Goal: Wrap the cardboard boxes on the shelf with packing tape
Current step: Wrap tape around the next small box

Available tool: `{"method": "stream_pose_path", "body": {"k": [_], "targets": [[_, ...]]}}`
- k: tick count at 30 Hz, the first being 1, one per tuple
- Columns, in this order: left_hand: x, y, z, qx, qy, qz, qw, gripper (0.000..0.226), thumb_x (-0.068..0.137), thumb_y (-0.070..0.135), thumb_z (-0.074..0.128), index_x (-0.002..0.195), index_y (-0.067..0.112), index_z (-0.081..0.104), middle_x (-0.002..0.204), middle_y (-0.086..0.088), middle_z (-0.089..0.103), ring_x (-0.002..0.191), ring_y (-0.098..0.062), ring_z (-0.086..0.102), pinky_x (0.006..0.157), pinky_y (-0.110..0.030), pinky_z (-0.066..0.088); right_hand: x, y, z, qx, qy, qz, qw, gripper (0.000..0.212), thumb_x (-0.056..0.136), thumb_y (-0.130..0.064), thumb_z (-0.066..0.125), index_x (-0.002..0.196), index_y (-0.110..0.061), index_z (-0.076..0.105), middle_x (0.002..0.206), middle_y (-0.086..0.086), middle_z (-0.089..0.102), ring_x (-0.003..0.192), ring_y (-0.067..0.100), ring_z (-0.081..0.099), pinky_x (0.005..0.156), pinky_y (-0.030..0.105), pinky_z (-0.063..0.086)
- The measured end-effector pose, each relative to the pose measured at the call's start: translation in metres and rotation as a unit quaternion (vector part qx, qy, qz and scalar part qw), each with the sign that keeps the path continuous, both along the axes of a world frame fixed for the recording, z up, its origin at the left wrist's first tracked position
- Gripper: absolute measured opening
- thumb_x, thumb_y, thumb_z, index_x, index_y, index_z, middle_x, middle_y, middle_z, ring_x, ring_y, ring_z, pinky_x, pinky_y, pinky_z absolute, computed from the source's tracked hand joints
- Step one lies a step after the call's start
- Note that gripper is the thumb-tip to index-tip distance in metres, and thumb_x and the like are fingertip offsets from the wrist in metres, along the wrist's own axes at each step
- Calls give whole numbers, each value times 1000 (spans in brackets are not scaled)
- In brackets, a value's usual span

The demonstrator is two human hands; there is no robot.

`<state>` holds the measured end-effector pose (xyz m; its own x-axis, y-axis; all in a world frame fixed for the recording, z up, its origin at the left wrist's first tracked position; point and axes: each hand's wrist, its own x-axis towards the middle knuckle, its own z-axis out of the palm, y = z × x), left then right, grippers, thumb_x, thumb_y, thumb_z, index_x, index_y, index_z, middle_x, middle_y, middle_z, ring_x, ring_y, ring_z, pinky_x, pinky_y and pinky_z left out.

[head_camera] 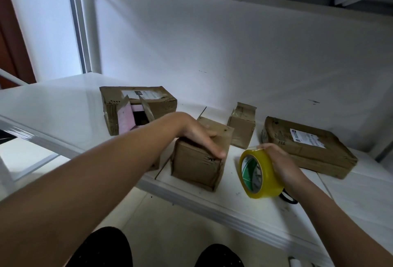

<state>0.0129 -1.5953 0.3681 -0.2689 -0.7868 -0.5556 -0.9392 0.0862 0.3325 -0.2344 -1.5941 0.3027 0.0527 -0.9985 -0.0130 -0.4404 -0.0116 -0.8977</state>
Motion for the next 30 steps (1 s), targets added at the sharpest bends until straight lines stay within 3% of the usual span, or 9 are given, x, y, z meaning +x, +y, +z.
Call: {"method": "stream_pose_path", "body": {"k": [3, 6, 12, 14, 18, 20, 24, 27, 30], "targets": [[1, 8, -2, -72, -160, -56, 983, 114, 72, 49, 77, 153, 31, -2, 161, -1, 7, 146, -25, 15, 115, -39, 22, 2, 0, 1, 5, -10, -9, 1000, 20, 98, -38, 42, 93, -34, 62, 95, -4, 60, 84, 20, 58, 59, 26, 41], [-6, 11, 1, -168, -204, -127, 956, 89, 83, 29, 73, 153, 26, 17, 153, -7, 31, 136, -28, 34, 106, -38, 32, 3, 2, 3, 8, -16, -12, 1000, 20, 98, -38, 43, 93, -34, 63, 95, -4, 61, 84, 20, 58, 58, 26, 42], [5, 14, 33, -233, -41, -119, 964, 39, 92, 19, 60, 130, 26, 59, 127, 2, 59, 115, -18, 52, 93, -29, 40, 1, 5, 7, 5, -23, 2, 1000, 19, 98, -34, 44, 94, -31, 63, 95, -4, 60, 84, 20, 58, 59, 27, 43], [5, 13, 46, -237, 4, -110, 965, 33, 92, 16, 60, 124, 21, 65, 119, 3, 64, 110, -17, 56, 97, -34, 44, 0, 5, 14, -1, -38, 2, 999, 22, 98, -32, 45, 91, -30, 66, 94, -2, 63, 81, 19, 60, 57, 27, 45], [8, 10, 79, -174, 72, -91, 978, 30, 90, 12, 64, 118, 21, 68, 104, 12, 69, 99, -8, 62, 82, -15, 47, -2, 3, 36, 11, -82, 28, 996, 29, 98, -33, 46, 88, -31, 73, 93, 6, 69, 80, 25, 65, 63, 32, 51], [8, 6, 85, -164, 66, -66, 982, 32, 89, 11, 65, 116, 28, 67, 107, 16, 66, 105, -8, 58, 85, -15, 44, -2, 1, 44, 34, -81, 51, 995, 30, 97, -34, 47, 84, -33, 75, 92, 6, 68, 82, 26, 64, 67, 35, 50], [-10, -3, 57, -342, -22, 37, 939, 49, 93, 39, 56, 141, 32, 45, 149, -5, 34, 137, -28, 28, 112, -43, 30, 4, 2, 43, 83, -35, 79, 993, 21, 96, -35, 48, 97, -30, 69, 97, 9, 67, 84, 27, 65, 65, 33, 51], [-31, 2, 36, -295, -67, 54, 952, 82, 85, 75, 38, 151, 27, 25, 155, -10, 23, 141, -36, 18, 112, -52, 23, 7, 4, 36, 106, -35, 92, 990, 20, 96, -35, 49, 102, -28, 66, 101, 11, 67, 88, 29, 65, 67, 33, 52], [-37, 1, 38, -261, -50, 37, 963, 91, 75, 85, 38, 144, 26, 36, 148, -6, 36, 133, -31, 34, 102, -47, 33, 1, 5, 36, 126, -39, 98, 986, 22, 95, -34, 51, 107, -24, 66, 99, 12, 69, 83, 27, 67, 66, 34, 53]]}}
